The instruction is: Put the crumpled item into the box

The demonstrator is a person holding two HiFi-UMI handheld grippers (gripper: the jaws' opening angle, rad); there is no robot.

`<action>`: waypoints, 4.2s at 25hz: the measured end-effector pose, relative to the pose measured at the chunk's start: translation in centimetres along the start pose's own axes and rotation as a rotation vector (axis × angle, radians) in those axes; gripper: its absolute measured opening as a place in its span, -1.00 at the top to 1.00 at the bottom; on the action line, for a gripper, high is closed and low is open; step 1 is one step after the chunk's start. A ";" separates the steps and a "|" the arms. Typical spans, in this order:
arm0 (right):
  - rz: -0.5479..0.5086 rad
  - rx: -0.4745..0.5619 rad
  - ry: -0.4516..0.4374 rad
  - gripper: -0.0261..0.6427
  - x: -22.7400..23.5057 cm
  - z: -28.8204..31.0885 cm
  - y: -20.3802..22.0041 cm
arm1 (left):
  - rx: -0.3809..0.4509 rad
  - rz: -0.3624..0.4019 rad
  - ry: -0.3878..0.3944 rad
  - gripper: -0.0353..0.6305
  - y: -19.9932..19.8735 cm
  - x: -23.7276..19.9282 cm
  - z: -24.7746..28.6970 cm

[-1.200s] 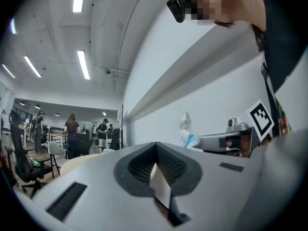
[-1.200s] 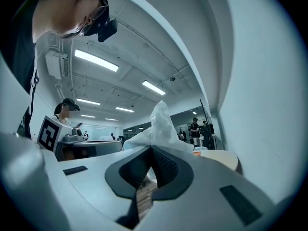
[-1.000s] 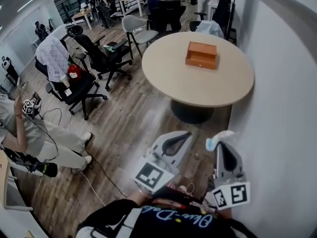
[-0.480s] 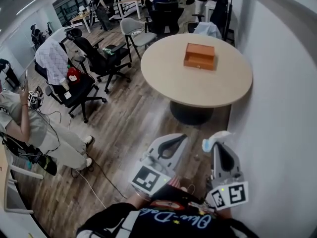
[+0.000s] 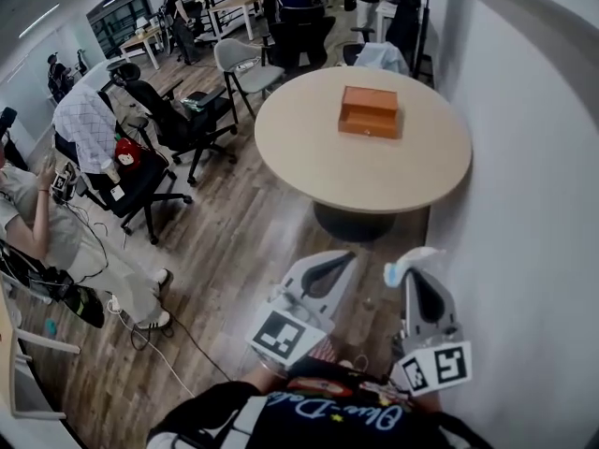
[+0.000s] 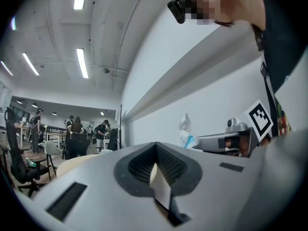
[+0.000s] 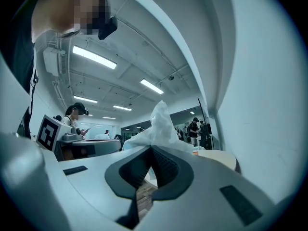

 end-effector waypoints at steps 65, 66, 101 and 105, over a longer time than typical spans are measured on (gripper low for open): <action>-0.001 -0.046 0.059 0.92 7.6 34.9 -0.2 | -0.025 -0.044 0.019 0.92 7.5 -30.6 17.7; -0.002 -0.051 0.048 0.92 8.2 35.7 -0.2 | -0.031 -0.042 0.010 0.92 7.6 -31.0 18.2; 0.047 -0.132 -0.070 0.92 29.7 49.0 -3.1 | -0.135 -0.004 -0.153 0.92 8.7 -34.6 38.3; 0.063 -0.169 -0.075 0.92 30.5 50.7 -1.8 | -0.172 0.007 -0.160 0.92 9.3 -35.8 38.9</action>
Point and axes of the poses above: the fingertips, and each gripper's own axes: z forward along the fingers, x to its right, y out of its underside, the point moved 10 cm from there along -z, backward along the fingers, and after that the axes turned 8 degrees about z, right-handed, at the moved point
